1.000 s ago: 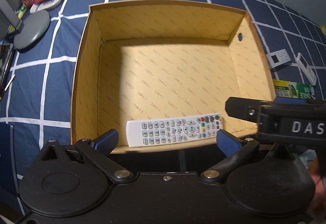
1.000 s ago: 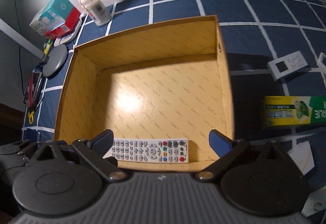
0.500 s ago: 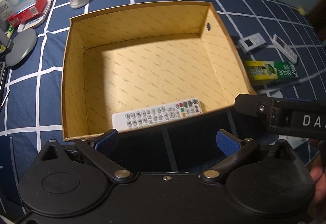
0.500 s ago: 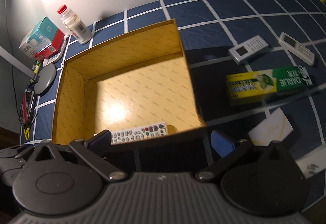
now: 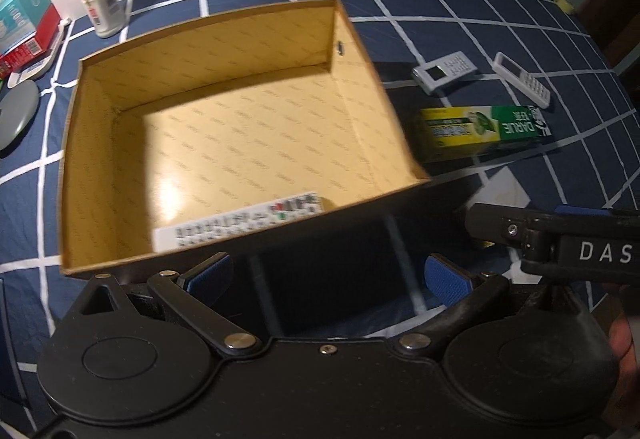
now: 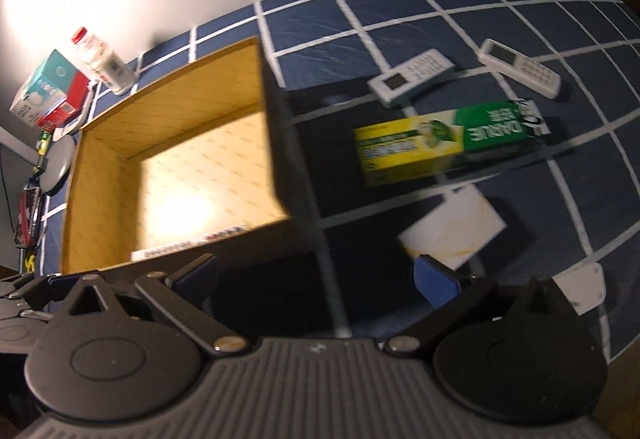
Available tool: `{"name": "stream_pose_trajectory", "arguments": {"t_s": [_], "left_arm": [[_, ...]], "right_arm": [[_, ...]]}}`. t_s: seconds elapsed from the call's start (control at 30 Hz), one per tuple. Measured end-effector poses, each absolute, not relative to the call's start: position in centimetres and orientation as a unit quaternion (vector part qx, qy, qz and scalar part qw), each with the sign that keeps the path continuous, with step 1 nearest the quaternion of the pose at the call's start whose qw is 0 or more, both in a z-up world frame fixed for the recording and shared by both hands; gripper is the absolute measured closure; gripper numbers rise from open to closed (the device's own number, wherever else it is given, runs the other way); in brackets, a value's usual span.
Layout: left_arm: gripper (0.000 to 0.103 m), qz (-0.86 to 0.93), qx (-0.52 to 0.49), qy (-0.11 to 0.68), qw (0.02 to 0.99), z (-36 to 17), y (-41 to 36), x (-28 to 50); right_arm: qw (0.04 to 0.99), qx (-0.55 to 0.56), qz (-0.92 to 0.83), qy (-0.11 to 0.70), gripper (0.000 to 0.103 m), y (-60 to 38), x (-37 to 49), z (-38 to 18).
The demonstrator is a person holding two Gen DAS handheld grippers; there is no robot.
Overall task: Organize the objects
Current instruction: 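Move the right tool out of the box toward the white flat panel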
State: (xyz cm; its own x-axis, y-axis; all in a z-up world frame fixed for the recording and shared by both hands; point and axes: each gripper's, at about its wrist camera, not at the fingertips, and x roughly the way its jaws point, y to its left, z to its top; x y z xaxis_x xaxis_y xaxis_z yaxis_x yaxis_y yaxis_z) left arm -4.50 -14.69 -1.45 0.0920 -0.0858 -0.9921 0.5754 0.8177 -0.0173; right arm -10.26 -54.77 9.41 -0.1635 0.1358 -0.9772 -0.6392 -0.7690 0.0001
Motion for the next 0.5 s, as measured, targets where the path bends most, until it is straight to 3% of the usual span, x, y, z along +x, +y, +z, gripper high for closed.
{"name": "stream_pose_trajectory", "arguments": {"t_s": [0.5], "left_arm": [[0.000,-0.237,0.191,0.661,0.686,-6.5,-24.3,-10.9]], "right_arm": [[0.270,-0.642,0.692,0.192,0.000,-43.8,-1.2,8.7]]}}
